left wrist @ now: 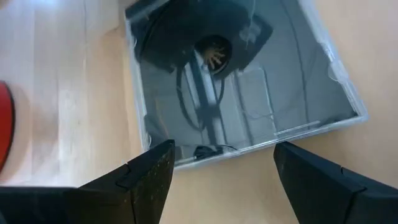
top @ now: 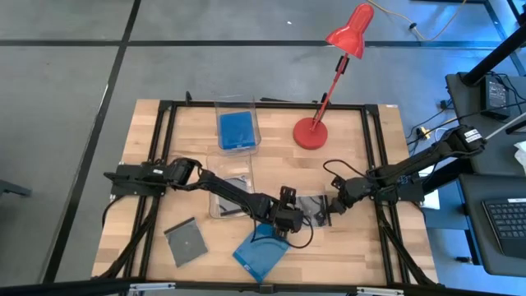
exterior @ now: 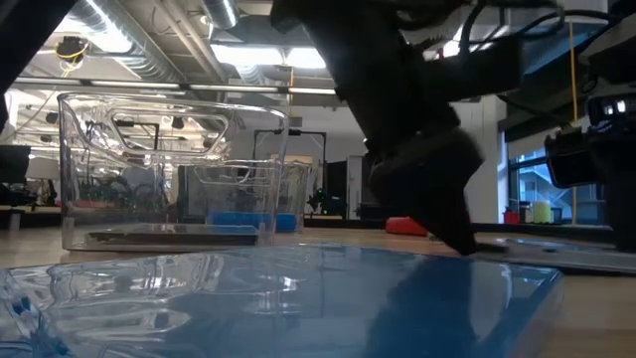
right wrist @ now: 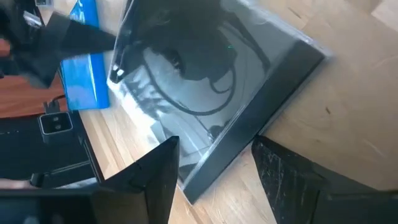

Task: Pick & place jewel cases by type
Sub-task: Put the top black cd case into the bottom transparent bin

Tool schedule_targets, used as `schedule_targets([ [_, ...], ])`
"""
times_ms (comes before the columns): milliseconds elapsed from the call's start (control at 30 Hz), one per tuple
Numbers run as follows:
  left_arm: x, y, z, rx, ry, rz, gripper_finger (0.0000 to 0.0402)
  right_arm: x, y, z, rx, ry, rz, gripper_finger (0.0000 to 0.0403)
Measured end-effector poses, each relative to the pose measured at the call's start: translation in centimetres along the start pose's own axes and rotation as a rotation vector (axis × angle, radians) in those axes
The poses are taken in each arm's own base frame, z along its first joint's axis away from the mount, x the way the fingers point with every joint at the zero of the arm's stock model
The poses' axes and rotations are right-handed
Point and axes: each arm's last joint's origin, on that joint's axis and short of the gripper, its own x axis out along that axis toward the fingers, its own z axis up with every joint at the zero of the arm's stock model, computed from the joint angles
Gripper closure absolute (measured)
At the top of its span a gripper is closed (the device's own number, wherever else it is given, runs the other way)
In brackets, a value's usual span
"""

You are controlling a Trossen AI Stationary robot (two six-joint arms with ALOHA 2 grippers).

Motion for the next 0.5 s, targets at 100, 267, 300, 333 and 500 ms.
schedule_targets([
  [100,-0.2,-0.3,0.1,-0.010,-0.002,0.011,0.0130,0.0,0.0,0.0,0.008,-0.001,-0.002,0.0192],
  [267,-0.6,-0.9,0.3,-0.020,-0.017,0.035,0.0130,0.0,-0.1,0.0,0.008,0.003,-0.007,0.0192],
  [300,-0.7,-0.9,0.3,-0.022,-0.016,0.044,0.0130,0.0,-0.1,0.0,0.007,0.003,-0.008,0.0192],
  [333,-0.7,-0.9,0.3,-0.022,-0.016,0.050,0.0130,0.0,-0.1,0.0,0.005,0.004,-0.008,0.0192],
  [500,-1.0,-1.3,0.6,-0.031,-0.044,0.066,0.0130,0.0,-0.2,-0.1,-0.014,0.008,-0.009,0.0192],
])
